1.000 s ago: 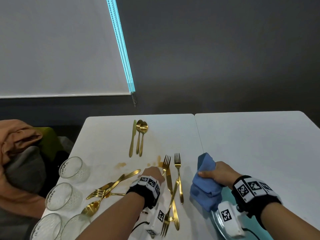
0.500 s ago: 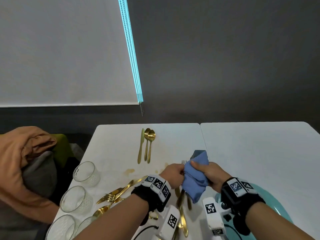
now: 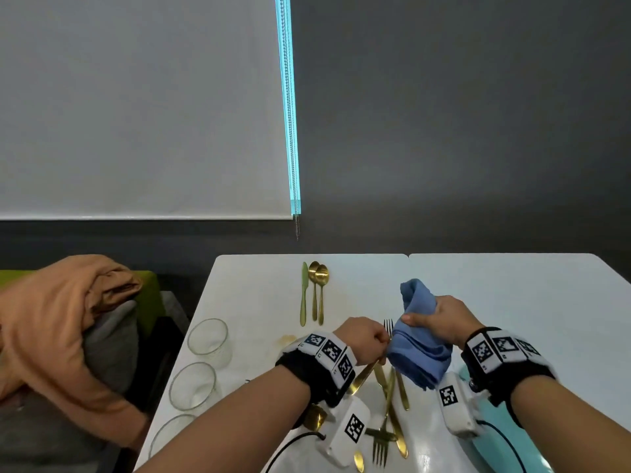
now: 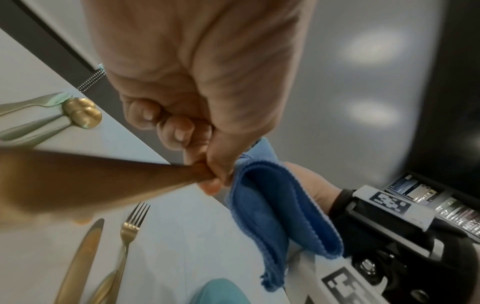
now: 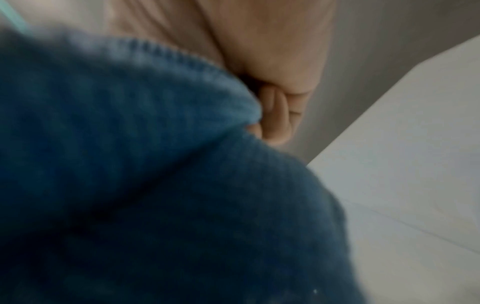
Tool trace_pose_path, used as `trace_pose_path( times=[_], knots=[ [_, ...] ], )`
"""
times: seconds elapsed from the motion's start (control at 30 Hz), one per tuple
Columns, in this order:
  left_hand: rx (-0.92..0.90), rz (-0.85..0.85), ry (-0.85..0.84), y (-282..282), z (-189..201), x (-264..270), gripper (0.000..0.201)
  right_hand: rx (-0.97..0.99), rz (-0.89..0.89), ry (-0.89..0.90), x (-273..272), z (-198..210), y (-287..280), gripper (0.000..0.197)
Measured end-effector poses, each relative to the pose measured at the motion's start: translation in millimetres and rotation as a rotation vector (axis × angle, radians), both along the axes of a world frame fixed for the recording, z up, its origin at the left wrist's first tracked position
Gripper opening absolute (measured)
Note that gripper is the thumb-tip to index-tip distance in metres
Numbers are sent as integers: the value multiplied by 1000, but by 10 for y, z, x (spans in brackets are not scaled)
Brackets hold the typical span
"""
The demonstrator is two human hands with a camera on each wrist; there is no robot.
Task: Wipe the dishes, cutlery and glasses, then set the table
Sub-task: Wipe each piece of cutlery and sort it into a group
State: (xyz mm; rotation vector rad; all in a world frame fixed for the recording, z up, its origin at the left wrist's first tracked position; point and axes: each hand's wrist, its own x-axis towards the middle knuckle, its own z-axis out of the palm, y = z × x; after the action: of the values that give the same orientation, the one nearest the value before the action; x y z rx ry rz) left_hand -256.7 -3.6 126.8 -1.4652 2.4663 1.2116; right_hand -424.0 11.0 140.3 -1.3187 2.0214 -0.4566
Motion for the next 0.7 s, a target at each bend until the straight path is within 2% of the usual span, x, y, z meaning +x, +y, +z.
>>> trace_pose_path(
  times=[0.1,0.17,0.2,0.27,0.3,0.37,0.47,0.57,0.7],
  knots=[
    [-26,56,47,-1,24,88,22,-119,-9,132,41,78,40,22],
    [-51,109,53,-14,-6,192,18,-227,-162,178,-27,91,63,22],
    [-50,155,65,-18,-41,253,15,-259,-285,78,-91,92,89,25],
    [-23,285,153,-35,-100,367,15,-277,-463,-350,-172,81,188,33],
    [-16,350,204,-41,-108,411,15,-256,-482,-549,-167,70,242,35],
    [-42,421,263,-53,-108,450,13,-184,-449,-758,-83,25,330,41],
    [-78,415,308,-11,-68,405,18,-101,-388,-819,170,-84,351,48],
    [-87,322,303,49,-71,325,20,-29,-352,-803,447,-168,322,47],
    [-95,219,323,109,-71,298,21,-62,-340,-844,602,-177,294,42]
  ],
)
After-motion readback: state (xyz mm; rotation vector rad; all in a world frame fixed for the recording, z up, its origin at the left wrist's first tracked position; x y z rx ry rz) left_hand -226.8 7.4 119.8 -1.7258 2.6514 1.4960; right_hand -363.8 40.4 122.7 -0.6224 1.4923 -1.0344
